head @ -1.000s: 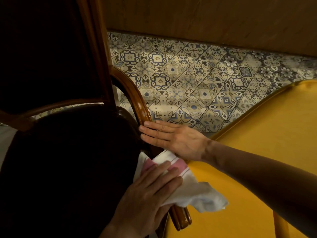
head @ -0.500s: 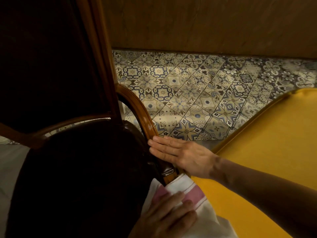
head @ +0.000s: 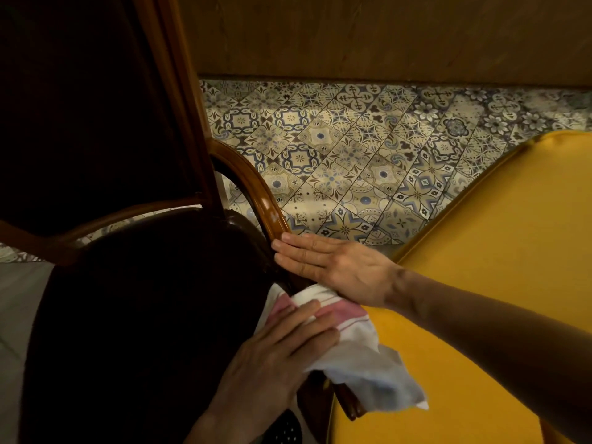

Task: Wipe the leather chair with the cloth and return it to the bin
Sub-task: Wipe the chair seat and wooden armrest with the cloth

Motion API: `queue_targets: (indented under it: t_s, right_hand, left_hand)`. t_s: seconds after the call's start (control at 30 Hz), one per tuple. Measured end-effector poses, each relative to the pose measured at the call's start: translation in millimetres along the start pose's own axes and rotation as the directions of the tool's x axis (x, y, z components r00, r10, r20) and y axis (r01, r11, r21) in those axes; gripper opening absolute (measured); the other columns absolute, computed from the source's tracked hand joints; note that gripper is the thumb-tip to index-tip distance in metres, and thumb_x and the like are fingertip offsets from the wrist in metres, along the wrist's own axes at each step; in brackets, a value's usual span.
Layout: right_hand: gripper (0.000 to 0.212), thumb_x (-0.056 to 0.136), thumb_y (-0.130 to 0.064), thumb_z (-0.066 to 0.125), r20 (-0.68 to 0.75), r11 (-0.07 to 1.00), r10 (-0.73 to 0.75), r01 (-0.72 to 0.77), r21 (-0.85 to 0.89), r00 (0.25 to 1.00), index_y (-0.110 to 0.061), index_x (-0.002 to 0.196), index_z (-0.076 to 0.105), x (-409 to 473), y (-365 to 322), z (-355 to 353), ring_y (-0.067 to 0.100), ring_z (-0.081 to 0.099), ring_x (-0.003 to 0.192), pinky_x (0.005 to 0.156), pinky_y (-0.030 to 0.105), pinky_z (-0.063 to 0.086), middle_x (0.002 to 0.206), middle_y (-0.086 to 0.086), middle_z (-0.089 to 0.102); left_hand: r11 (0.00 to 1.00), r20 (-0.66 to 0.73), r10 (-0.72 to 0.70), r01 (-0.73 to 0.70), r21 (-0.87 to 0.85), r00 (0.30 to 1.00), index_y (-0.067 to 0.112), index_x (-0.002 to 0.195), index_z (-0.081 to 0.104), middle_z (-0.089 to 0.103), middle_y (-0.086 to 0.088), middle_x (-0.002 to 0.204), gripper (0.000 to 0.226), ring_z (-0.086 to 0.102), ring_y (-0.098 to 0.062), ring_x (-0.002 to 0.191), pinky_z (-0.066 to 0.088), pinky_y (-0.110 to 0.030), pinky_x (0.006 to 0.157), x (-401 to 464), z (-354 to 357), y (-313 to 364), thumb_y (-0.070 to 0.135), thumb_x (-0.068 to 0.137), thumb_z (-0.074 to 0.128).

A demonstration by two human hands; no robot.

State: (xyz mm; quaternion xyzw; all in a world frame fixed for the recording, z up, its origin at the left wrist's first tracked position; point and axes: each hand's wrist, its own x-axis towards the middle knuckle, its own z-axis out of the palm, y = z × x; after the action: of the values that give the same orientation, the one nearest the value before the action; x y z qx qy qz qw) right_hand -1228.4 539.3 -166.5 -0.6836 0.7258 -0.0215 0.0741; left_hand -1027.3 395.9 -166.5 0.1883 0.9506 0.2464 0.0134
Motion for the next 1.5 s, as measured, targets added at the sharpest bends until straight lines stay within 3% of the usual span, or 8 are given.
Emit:
queue_targets:
  t_s: [0.2, 0.33, 0.53, 0.77, 0.9, 1.03, 1.23, 1.5]
  right_hand:
    - [0.062, 0.105, -0.003, 0.042, 0.011, 1.0, 0.006, -0.006, -0.023, 1.0, -0.011, 0.161, 0.016, -0.3, -4.0, -4.9, 0.019, 0.007, 0.157, 0.127, 0.036, 0.017, 0.17, 0.005, 0.011]
    - [0.064, 0.104, -0.006, 0.045, 0.032, 0.999, 0.033, -0.033, -0.001, 0.999, -0.01, 0.161, 0.016, 0.7, -8.6, -7.9, 0.021, 0.006, 0.157, 0.127, 0.038, 0.016, 0.17, 0.007, 0.011]
    - [0.077, 0.096, 0.002, 0.045, 0.057, 0.995, 0.101, -0.102, 0.01, 0.993, -0.013, 0.162, 0.01, -2.4, -22.3, -14.7, 0.02, -0.002, 0.157, 0.128, 0.036, 0.005, 0.17, 0.005, 0.004]
    - [0.079, 0.098, -0.023, 0.057, 0.078, 0.982, 0.154, -0.161, 0.097, 0.985, -0.014, 0.162, 0.013, -7.7, -34.1, -15.8, 0.021, -0.004, 0.158, 0.126, 0.042, 0.016, 0.171, 0.006, 0.004]
    - [0.08, 0.094, -0.019, 0.06, 0.058, 0.978, 0.181, -0.186, 0.095, 0.982, -0.014, 0.161, 0.017, -11.8, -40.8, -13.7, 0.024, 0.0, 0.158, 0.127, 0.043, 0.014, 0.17, 0.007, 0.01]
    - [0.078, 0.096, -0.018, 0.06, 0.027, 0.966, 0.206, -0.207, 0.152, 0.978, -0.014, 0.161, 0.018, -17.3, -46.7, -10.5, 0.02, 0.005, 0.158, 0.125, 0.041, 0.018, 0.169, 0.006, 0.015]
    - [0.068, 0.095, -0.023, 0.051, -0.028, 0.959, 0.229, -0.22, 0.18, 0.973, -0.008, 0.158, 0.029, -20.8, -54.9, -4.6, 0.023, 0.01, 0.157, 0.125, 0.043, 0.021, 0.167, 0.01, 0.022]
    - [0.065, 0.102, -0.039, 0.052, -0.131, 0.949, 0.265, -0.234, 0.213, 0.955, -0.007, 0.155, 0.036, -23.3, -59.5, 7.3, 0.025, 0.025, 0.154, 0.122, 0.044, 0.029, 0.163, 0.012, 0.033]
  left_hand:
    - [1.0, -0.07, -0.017, 0.016, -0.014, 0.997, 0.026, 0.141, 0.053, 0.052, 0.007, 0.149, 0.054, 0.032, -0.013, 0.149, 0.026, -0.038, 0.122, -11.9, -4.3, -8.4, 0.013, 0.089, 0.051]
    - [0.99, -0.155, -0.135, 0.138, 0.01, 0.979, 0.02, 0.137, 0.059, 0.059, 0.001, 0.143, 0.056, 0.048, -0.018, 0.14, 0.046, -0.048, 0.11, -30.0, -24.6, -26.4, 0.0, 0.085, 0.06]
    - [0.924, -0.23, -0.344, 0.372, 0.088, 0.91, 0.01, 0.132, 0.064, 0.064, -0.007, 0.137, 0.074, 0.053, -0.026, 0.133, 0.047, -0.05, 0.105, -51.3, -64.9, -52.7, -0.016, 0.066, 0.083]
    - [0.8, -0.456, -0.54, 0.6, -0.016, 0.708, 0.022, 0.138, 0.054, 0.06, -0.008, 0.14, 0.054, 0.058, -0.034, 0.126, 0.056, -0.051, 0.087, -43.5, -95.3, -87.6, -0.002, 0.089, 0.059]
    - [0.772, -0.5, -0.527, 0.633, 0.057, 0.687, 0.026, 0.146, 0.047, 0.055, -0.004, 0.147, 0.056, 0.051, -0.028, 0.135, 0.048, -0.049, 0.1, -0.5, -91.6, -97.3, 0.007, 0.095, 0.057]
    - [0.739, -0.581, -0.555, 0.674, -0.016, 0.595, 0.026, 0.147, 0.048, 0.057, -0.002, 0.147, 0.054, 0.052, -0.025, 0.135, 0.045, -0.043, 0.104, 52.2, -81.8, -90.8, 0.01, 0.096, 0.057]
    - [0.962, -0.259, -0.232, 0.261, 0.082, 0.937, 0.024, 0.144, 0.052, 0.052, 0.001, 0.151, 0.059, 0.038, -0.019, 0.146, 0.027, -0.048, 0.12, 81.3, -52.8, -77.7, 0.002, 0.089, 0.06]
    - [0.987, -0.124, -0.152, 0.156, 0.023, 0.98, 0.029, 0.153, 0.04, 0.03, 0.011, 0.163, 0.048, 0.009, -0.006, 0.154, 0.02, -0.054, 0.122, 65.7, -33.5, -90.1, 0.038, 0.106, 0.036]
